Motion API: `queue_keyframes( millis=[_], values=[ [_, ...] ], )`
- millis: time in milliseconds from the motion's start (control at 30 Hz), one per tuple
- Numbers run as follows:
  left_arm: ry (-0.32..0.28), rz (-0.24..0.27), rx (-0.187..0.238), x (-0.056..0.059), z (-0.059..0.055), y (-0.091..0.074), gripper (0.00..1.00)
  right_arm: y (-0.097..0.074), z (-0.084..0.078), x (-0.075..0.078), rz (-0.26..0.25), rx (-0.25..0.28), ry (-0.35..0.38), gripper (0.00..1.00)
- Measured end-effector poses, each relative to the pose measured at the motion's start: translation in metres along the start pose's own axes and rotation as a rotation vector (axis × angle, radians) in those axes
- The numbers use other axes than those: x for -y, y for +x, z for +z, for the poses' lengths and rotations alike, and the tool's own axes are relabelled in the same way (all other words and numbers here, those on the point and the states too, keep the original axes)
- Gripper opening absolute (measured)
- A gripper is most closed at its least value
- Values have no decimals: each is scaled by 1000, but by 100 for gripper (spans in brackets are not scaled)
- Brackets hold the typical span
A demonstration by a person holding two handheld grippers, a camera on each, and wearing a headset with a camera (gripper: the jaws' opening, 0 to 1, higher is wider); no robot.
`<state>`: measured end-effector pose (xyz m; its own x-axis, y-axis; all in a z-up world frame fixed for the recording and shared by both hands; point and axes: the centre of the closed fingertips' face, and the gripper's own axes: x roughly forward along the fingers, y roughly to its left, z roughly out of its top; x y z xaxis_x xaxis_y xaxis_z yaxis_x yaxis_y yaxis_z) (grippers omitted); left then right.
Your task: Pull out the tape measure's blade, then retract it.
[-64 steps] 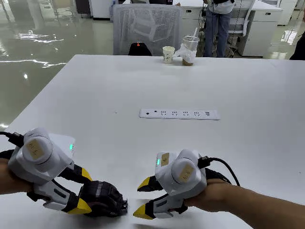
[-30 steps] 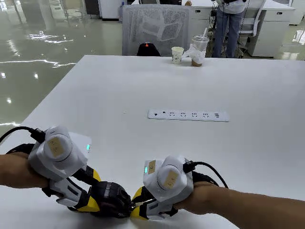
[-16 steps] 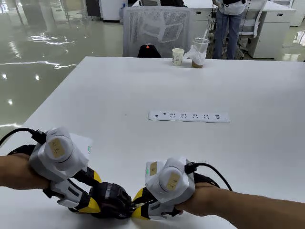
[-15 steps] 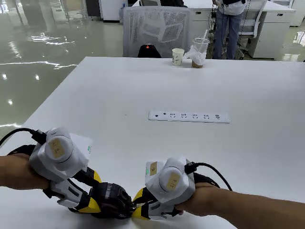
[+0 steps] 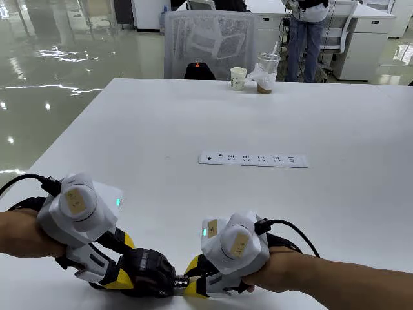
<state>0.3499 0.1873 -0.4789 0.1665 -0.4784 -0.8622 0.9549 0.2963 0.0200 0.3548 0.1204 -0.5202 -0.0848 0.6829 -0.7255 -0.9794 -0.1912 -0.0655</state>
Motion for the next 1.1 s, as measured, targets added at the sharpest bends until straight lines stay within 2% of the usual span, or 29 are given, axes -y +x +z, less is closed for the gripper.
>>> queue_keyframes(
  millis=[1100],
  values=[
    [14, -14, -36, -1, -1, 0, 23, -19, -20, -2, 4, -28, 16, 9]
  ],
)
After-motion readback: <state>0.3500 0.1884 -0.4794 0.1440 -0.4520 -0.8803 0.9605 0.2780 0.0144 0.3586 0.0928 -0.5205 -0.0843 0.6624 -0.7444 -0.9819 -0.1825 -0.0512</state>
